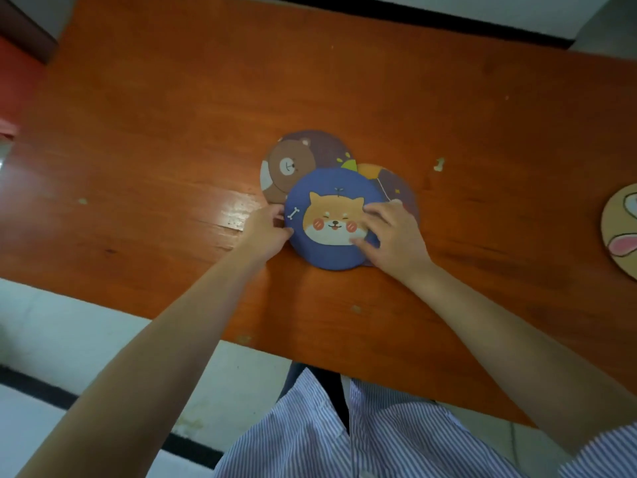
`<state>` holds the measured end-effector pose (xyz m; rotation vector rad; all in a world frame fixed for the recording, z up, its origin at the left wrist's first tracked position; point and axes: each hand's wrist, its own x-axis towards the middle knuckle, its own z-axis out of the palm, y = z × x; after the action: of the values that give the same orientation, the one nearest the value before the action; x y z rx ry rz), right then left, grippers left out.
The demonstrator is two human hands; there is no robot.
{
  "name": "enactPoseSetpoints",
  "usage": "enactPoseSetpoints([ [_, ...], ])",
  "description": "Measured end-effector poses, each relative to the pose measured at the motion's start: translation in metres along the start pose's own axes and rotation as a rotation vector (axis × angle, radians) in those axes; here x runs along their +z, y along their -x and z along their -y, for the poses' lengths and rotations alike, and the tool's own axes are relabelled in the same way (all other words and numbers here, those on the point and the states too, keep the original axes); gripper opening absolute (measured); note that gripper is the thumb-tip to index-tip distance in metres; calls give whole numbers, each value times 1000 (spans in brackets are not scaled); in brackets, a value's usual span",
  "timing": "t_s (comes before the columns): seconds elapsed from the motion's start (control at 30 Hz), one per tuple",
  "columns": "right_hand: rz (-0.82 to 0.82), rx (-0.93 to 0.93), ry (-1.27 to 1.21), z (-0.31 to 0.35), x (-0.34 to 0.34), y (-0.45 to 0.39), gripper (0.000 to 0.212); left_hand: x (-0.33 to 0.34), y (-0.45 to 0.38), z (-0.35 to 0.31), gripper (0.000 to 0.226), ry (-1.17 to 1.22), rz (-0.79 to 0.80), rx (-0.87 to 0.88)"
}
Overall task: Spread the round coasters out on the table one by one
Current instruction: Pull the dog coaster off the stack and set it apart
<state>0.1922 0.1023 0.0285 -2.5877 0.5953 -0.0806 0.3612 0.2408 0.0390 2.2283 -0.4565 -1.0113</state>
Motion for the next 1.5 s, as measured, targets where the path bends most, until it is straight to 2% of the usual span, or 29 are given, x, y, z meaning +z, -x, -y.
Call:
enactPoseSetpoints([
  [0.07,53,292,36,4,1,-13,50,-3,7,6,30,-62,-70,42],
  [0.17,128,398,14,21,6,-32,57,-10,17,16,33,-14,-102,41],
  [0.23,151,451,-27,34,12,-42,46,-20,22,24,34,-9,-124,30],
  [0.33,110,446,-93,58,20,-51,9,-46,20,41,35,8,-139,6],
  [0.4,62,433,-172,76,27,-55,7,-66,17,53,35,16,-129,9],
  [0.53,-2,471,-219,101,32,-54,16,-91,17,69,34,38,40,9],
  [0.63,-26,586,-251,99,28,-37,19,-91,19,68,6,16,234,27],
  [0.7,-63,687,-256,91,23,-21,21,-83,17,60,20,-33,365,36],
  [0.8,-96,779,-222,78,14,1,27,-58,19,42,22,-115,515,57],
  [0.9,-173,816,-168,57,3,21,34,-24,25,22,27,-118,581,50],
  [1.03,-259,891,-124,22,-10,47,32,27,34,0,32,-97,541,75],
  [1.13,-339,945,-154,-2,-16,62,30,68,42,-14,22,-25,503,48],
  [1.27,-334,923,-223,-34,-25,80,25,110,47,-29,40,-56,473,82],
  [1.37,-264,910,-241,-67,-36,102,28,138,52,-37,24,-108,477,90],
  [1.43,-220,875,-239,-85,-45,114,28,151,52,-41,9,-158,418,125],
  [1.5,-183,792,-231,-95,-53,121,22,158,51,-42,9,-198,359,138],
])
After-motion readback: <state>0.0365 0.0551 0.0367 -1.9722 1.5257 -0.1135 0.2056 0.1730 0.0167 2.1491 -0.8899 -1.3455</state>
